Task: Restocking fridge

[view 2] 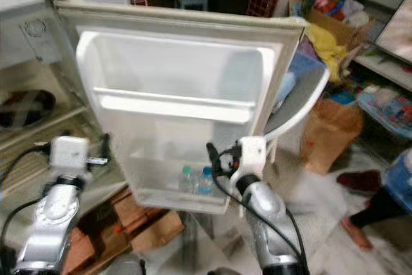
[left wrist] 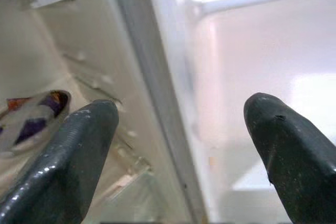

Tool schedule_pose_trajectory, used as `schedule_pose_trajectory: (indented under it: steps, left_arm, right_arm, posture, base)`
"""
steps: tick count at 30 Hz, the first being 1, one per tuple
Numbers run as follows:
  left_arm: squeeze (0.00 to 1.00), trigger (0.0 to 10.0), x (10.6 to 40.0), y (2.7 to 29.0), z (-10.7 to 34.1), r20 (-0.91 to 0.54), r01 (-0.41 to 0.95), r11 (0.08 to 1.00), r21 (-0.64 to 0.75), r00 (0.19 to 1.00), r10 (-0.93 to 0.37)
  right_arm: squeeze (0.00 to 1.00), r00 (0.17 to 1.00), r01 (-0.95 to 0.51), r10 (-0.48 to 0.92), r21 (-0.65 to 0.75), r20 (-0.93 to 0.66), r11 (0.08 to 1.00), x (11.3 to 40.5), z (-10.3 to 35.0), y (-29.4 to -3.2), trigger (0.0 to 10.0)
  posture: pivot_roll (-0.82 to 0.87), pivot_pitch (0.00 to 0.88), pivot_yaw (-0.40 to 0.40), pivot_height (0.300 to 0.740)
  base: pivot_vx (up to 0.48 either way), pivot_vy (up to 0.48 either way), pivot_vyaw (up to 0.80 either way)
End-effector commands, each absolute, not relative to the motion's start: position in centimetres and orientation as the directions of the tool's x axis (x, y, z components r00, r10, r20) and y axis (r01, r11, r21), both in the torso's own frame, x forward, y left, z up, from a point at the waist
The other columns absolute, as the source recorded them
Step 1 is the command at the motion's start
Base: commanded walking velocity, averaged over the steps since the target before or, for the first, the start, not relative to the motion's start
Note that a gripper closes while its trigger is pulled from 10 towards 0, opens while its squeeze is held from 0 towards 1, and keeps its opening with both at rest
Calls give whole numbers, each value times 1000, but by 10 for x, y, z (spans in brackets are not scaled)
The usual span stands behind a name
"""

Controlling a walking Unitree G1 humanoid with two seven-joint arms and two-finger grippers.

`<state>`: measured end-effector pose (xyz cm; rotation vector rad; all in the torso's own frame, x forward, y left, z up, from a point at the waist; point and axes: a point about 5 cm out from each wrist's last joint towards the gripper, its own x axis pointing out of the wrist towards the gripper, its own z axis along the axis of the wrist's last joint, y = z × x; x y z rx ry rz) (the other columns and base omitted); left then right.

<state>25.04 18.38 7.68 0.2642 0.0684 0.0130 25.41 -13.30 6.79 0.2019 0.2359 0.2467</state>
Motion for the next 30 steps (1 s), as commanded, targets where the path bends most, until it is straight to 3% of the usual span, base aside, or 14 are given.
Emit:
schedule_pose_trajectory:
  steps: [1, 20, 24, 30]
  left_arm:
    - [0, 10000, 249, 193, 73, -85, -29, 961, 276, 995, 54]
    - [0, 10000, 246, 195, 75, -82, -23, 955, 295, 995, 50]
    - [0, 10000, 245, 195, 75, -86, -21, 956, 294, 995, 48]
    - [0, 10000, 244, 196, 75, -89, -17, 955, 296, 995, 45]
  right_arm:
    - [0, 971, -163, 194, 211, -138, 964, 258, 80, -149, 10000]
    - [0, 975, -160, 191, 240, -111, 957, 256, 82, -148, 10000]
    - [0, 976, -160, 191, 244, -107, 957, 255, 82, -148, 10000]
    - [0, 975, -164, 193, 238, -107, 957, 255, 82, -147, 10000]
  posture:
    - [22, 0, -83, 740]
    - [34, 0, -76, 740]
    - [35, 0, -77, 720]
    - [36, 0, -77, 720]
  base:
    - [0, -251, 0]
    - [0, -52, 0]
    - [0, 0, 0]
    - [-227, 0, 0]
